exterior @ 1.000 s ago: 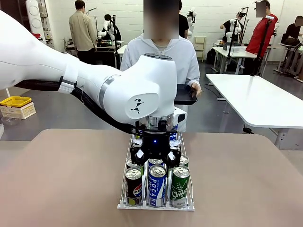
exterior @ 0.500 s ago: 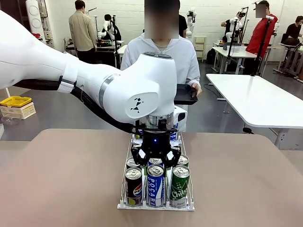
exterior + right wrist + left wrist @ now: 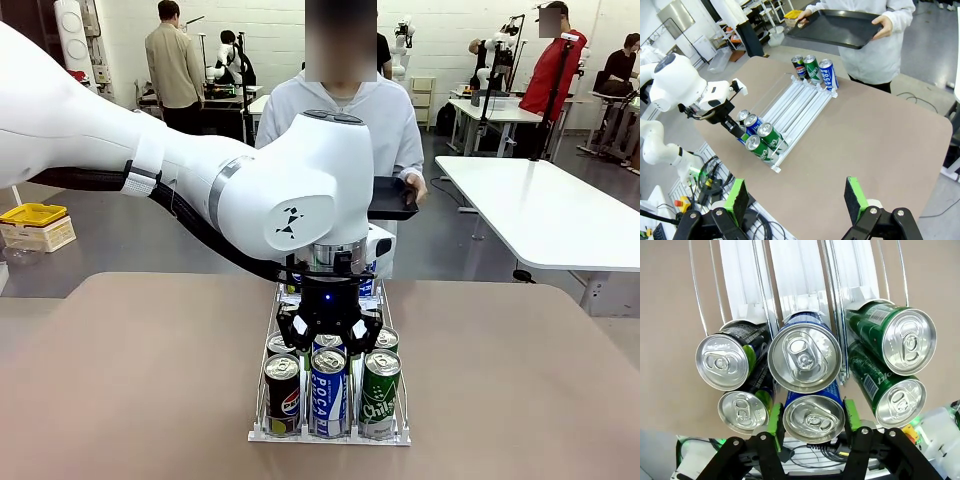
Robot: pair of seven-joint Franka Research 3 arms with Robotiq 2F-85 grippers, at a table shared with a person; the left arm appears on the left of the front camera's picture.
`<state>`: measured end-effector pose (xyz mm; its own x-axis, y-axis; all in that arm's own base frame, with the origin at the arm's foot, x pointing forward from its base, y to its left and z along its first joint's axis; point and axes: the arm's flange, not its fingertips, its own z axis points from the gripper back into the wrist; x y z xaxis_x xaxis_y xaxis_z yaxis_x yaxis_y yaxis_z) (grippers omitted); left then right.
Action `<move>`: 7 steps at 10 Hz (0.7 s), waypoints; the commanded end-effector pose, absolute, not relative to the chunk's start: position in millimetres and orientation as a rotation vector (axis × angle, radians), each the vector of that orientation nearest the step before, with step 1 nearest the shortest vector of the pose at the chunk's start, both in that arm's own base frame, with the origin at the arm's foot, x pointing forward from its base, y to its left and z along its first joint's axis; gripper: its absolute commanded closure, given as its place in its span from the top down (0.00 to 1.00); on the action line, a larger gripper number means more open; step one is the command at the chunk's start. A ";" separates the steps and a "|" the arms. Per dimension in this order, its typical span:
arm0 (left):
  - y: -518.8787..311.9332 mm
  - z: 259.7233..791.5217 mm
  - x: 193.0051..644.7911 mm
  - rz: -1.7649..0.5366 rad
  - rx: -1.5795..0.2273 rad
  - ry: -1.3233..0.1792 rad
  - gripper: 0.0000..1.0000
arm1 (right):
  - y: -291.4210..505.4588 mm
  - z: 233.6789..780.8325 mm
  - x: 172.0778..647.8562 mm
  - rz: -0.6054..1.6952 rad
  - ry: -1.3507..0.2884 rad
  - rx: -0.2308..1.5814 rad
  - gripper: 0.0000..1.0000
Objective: Retrieve and hand over the desired beverage to the person.
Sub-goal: Pick up a can of the same type that the person held from the Automatic Can Dispenser.
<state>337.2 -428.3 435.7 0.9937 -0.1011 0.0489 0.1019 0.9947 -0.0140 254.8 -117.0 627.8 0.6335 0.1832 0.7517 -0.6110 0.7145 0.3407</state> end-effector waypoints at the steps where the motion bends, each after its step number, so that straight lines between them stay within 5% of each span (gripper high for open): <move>1: -424.7 456.5 330.8 -0.132 0.014 -0.060 0.00 | -117.2 629.1 257.0 0.505 -0.768 0.654 1.00; 7: -422.0 646.3 290.1 -0.221 -0.042 -0.131 0.00 | -117.2 629.1 257.0 0.505 -0.768 0.654 1.00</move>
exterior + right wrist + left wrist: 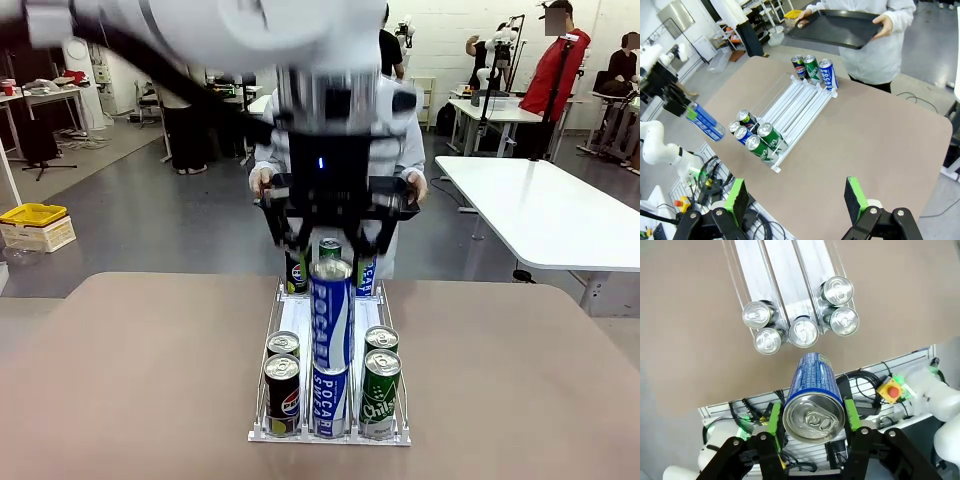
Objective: Retrieve and hand over the desired beverage to the person.
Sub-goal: Pick up a can of the same type that the person held from the Automatic Can Dispenser.
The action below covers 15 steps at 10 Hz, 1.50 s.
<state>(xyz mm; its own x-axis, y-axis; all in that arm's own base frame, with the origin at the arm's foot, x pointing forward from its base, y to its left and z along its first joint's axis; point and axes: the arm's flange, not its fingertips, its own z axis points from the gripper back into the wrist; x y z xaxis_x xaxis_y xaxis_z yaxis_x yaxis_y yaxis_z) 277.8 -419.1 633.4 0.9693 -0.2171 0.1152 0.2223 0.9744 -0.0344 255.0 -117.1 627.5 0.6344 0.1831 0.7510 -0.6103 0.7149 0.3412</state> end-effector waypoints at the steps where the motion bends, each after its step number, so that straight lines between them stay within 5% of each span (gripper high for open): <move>1: -421.5 669.4 288.2 -0.206 -0.043 -0.160 0.00 | -117.2 629.1 257.0 0.505 -0.768 0.654 1.00; 6: -410.5 733.4 305.8 -0.105 -0.013 -0.196 0.00 | -117.2 629.1 257.0 0.505 -0.768 0.654 1.00; 15: -400.5 725.3 307.4 -0.121 -0.028 -0.185 0.00 | -117.2 629.1 257.0 0.505 -0.768 0.654 1.00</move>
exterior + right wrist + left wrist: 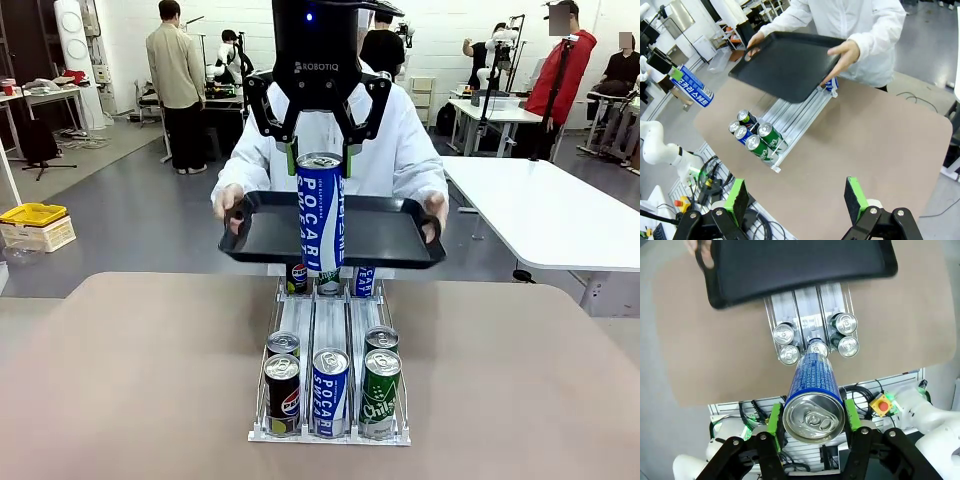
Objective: Retrieve and hand over the desired beverage to the person.
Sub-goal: Pick up a can of the same type that the person held from the Automatic Can Dispenser, then place the picked can on the Handle tray extended by the person.
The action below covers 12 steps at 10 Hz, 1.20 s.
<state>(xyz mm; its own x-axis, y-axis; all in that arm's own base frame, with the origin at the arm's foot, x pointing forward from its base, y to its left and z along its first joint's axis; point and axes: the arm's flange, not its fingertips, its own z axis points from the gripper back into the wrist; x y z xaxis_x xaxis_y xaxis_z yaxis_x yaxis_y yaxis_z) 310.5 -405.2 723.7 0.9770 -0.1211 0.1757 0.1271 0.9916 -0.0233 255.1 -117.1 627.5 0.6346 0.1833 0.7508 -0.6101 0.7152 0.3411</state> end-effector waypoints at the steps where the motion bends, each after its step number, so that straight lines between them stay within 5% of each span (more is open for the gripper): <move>1: -400.5 725.3 307.4 -0.121 -0.028 -0.185 0.00 | -117.2 629.1 257.0 0.505 -0.768 0.654 1.00; 12: -400.5 725.3 307.4 -0.121 -0.028 -0.185 0.00 | -117.2 629.1 257.0 0.505 -0.768 0.654 1.00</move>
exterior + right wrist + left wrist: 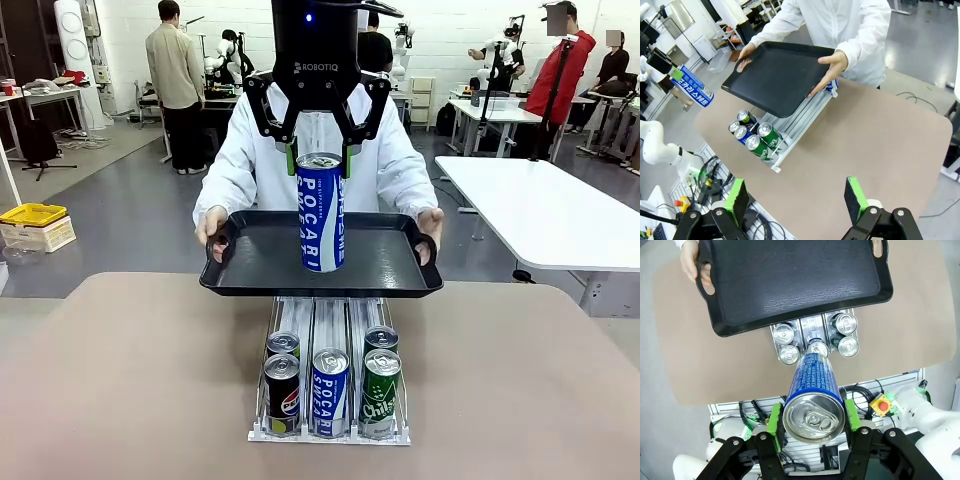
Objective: Retrieve and hand over the desired beverage to the person.
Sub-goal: Place the picked can on the Handle tray extended by the person.
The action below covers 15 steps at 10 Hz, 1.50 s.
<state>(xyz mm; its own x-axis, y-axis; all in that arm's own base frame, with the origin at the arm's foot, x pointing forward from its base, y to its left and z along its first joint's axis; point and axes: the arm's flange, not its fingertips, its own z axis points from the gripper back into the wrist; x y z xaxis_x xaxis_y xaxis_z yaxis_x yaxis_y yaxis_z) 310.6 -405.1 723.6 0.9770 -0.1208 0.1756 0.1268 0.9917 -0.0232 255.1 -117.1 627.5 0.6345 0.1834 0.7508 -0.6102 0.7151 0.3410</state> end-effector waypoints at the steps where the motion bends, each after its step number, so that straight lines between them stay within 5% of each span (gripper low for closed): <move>1: -400.5 725.3 307.4 -0.121 -0.028 -0.185 0.00 | -117.2 629.1 257.0 0.505 -0.768 0.654 1.00; 10: -400.5 725.3 307.4 -0.121 -0.028 -0.185 0.00 | -117.2 629.1 257.0 0.505 -0.768 0.654 1.00; 11: -405.1 723.6 310.6 -0.125 -0.034 -0.175 0.58 | -117.2 629.1 257.0 0.505 -0.768 0.654 1.00; 15: -399.4 720.6 405.5 -0.035 -0.014 -0.249 0.58 | -117.2 629.1 257.0 0.505 -0.768 0.654 1.00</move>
<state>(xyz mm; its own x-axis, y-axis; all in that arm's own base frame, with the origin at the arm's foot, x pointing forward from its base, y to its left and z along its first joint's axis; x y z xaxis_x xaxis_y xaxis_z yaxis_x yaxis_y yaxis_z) 383.2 -393.5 708.3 0.9770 -0.0610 0.2044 0.0658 0.9977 -0.0168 255.0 -117.2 627.6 0.6344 0.1834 0.7509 -0.6101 0.7153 0.3407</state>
